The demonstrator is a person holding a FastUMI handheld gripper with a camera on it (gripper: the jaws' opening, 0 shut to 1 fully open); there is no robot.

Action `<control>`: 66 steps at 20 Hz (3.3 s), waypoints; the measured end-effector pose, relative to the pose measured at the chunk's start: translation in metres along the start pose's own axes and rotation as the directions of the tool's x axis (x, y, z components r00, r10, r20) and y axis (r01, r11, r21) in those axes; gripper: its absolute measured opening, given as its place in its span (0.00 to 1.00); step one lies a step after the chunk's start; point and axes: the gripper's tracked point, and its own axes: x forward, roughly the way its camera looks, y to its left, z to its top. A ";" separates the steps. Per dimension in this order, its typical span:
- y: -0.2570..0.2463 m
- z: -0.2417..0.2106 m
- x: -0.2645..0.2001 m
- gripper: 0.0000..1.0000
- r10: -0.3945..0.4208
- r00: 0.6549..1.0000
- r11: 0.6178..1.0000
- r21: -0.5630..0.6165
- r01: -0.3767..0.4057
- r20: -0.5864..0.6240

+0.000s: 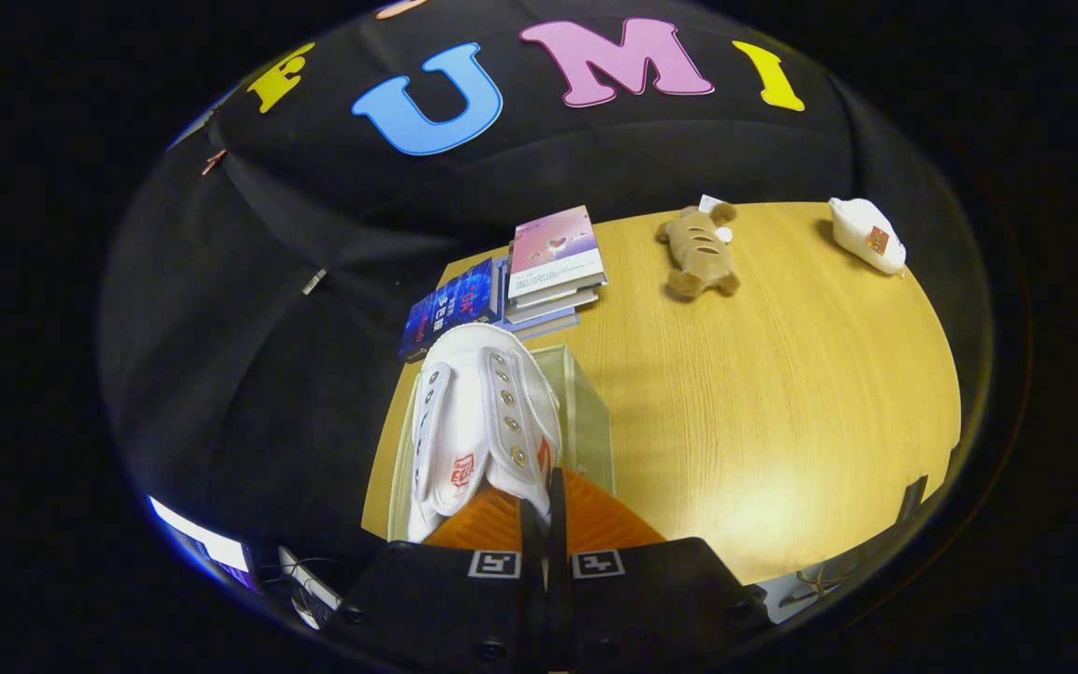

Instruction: Open the storage box then place both shoes into the box .Put the left shoe in first, then the right shoe, with the right side of both shoes facing outward in a uniform manner.

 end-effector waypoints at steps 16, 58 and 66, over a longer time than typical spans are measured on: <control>0.028 -0.020 0.043 0.53 -0.006 0.999 0.999 -0.041 0.004 -0.042; -0.194 0.126 -0.118 0.99 0.016 0.895 0.945 -0.299 0.131 0.446; -0.191 0.155 -0.150 0.99 0.116 0.818 0.894 -0.418 0.162 0.563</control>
